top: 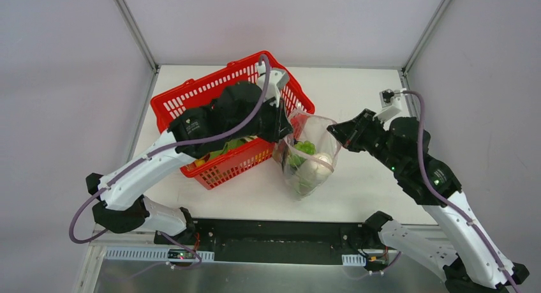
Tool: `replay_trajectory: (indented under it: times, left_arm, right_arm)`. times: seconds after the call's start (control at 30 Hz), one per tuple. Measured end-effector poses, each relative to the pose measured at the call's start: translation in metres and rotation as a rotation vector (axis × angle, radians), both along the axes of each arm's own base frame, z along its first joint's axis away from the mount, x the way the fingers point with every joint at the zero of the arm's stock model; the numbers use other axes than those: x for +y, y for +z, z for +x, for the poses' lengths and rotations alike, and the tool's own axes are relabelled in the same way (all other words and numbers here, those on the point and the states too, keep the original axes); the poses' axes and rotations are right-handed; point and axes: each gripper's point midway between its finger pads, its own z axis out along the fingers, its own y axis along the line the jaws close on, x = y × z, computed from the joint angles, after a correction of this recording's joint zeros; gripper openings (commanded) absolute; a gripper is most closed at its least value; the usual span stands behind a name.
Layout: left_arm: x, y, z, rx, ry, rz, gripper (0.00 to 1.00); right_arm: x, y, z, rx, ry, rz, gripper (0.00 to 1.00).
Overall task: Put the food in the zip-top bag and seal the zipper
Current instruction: Adjust the zipper food storage bag at the center of the board.
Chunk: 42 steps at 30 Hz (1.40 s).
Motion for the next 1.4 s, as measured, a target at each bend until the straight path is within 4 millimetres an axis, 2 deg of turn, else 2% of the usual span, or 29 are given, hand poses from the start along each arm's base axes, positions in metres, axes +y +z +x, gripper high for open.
replay_trajectory:
  times: [0.1, 0.17, 0.3, 0.43, 0.53, 0.63, 0.77, 0.8, 0.93, 1.0, 1.03, 1.1, 1.23, 1.4]
  left_arm:
    - [0.005, 0.022, 0.011, -0.02, 0.008, 0.006, 0.0]
    - [0.006, 0.023, 0.016, -0.015, 0.006, 0.019, 0.0]
    - [0.0, 0.002, 0.015, 0.039, -0.039, 0.074, 0.0]
    - [-0.024, -0.02, 0.009, 0.102, -0.161, 0.111, 0.0]
    - [-0.04, -0.026, 0.005, 0.137, -0.241, 0.104, 0.0]
    - [-0.053, -0.029, 0.003, 0.156, -0.287, 0.084, 0.0]
    - [-0.057, -0.045, 0.009, 0.166, -0.259, 0.091, 0.12]
    - [-0.055, -0.054, 0.011, 0.175, -0.24, 0.106, 0.23]
    - [-0.039, -0.09, 0.022, 0.204, -0.135, 0.178, 0.26]
    - [-0.025, -0.102, 0.025, 0.199, -0.082, 0.213, 0.4]
    - [-0.017, -0.104, 0.027, 0.19, -0.054, 0.223, 0.43]
    - [-0.002, -0.099, 0.03, 0.166, -0.005, 0.231, 0.55]
    - [0.022, -0.069, 0.036, 0.085, 0.066, 0.194, 0.74]
    - [0.052, -0.031, 0.034, -0.017, 0.113, 0.16, 0.89]
  right_arm:
    - [-0.006, 0.007, -0.006, -0.014, 0.006, -0.026, 0.02]
    - [-0.012, 0.009, -0.009, -0.017, 0.002, -0.054, 0.01]
    - [-0.014, 0.004, -0.02, -0.007, 0.045, -0.084, 0.01]
    - [0.0, 0.001, -0.04, -0.012, 0.172, -0.046, 0.01]
    - [0.008, -0.003, -0.051, 0.0, 0.236, -0.002, 0.0]
    - [0.011, -0.01, -0.048, 0.028, 0.21, 0.052, 0.0]
    - [0.009, -0.038, -0.032, 0.091, 0.106, 0.108, 0.0]
    - [0.009, -0.046, -0.03, 0.111, 0.087, 0.121, 0.0]
    - [0.01, -0.053, -0.018, 0.138, 0.026, 0.163, 0.0]
    - [0.01, -0.05, -0.012, 0.128, 0.001, 0.181, 0.0]
    - [0.01, -0.047, -0.011, 0.12, -0.007, 0.193, 0.0]
    - [0.009, -0.041, -0.008, 0.103, -0.017, 0.215, 0.0]
    - [0.011, -0.04, -0.005, 0.1, -0.021, 0.234, 0.0]
    - [0.012, -0.04, -0.001, 0.097, -0.037, 0.24, 0.0]
